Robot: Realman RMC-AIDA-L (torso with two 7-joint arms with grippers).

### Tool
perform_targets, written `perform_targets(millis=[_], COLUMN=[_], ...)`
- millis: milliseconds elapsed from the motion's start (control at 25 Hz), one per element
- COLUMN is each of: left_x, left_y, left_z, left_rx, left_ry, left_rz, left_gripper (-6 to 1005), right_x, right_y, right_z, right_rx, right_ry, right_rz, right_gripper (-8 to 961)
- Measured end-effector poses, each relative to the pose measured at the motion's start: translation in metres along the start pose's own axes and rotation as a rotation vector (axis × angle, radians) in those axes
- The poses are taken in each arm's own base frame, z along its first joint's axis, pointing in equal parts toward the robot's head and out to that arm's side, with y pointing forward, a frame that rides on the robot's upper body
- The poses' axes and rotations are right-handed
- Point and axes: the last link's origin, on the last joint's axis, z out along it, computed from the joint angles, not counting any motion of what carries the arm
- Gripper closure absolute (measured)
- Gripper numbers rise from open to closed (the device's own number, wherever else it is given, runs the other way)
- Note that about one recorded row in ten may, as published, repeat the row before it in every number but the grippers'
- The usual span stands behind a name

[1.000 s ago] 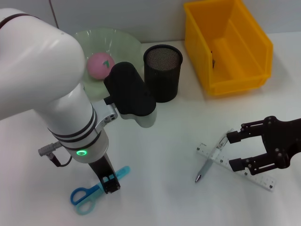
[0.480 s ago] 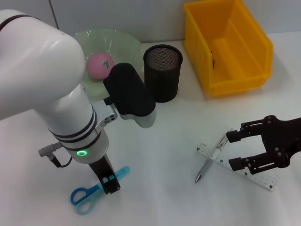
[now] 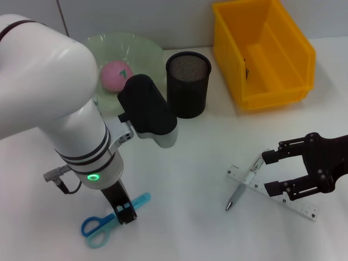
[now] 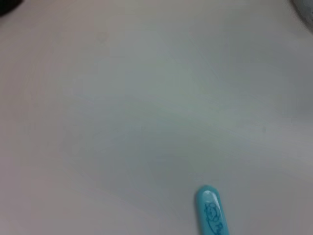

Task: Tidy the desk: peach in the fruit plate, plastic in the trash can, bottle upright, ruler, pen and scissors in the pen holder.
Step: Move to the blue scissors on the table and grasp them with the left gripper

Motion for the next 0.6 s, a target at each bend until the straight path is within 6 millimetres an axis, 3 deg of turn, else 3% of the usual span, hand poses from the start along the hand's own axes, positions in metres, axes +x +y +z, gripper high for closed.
perform_targets(millis=[600], left_x=[-0.0019], left_y=[-0.0004], left_z=[0.0015], left_rx=[0.001], left_ry=[-0.007], left_rz=[-0.002], left_gripper=[686], right_x=[-0.0002], right_y=[0.0005], right_z=[0.0008], right_rx=[-0.002], right_ry=[0.0], right_rz=[0.011], right_gripper=[211])
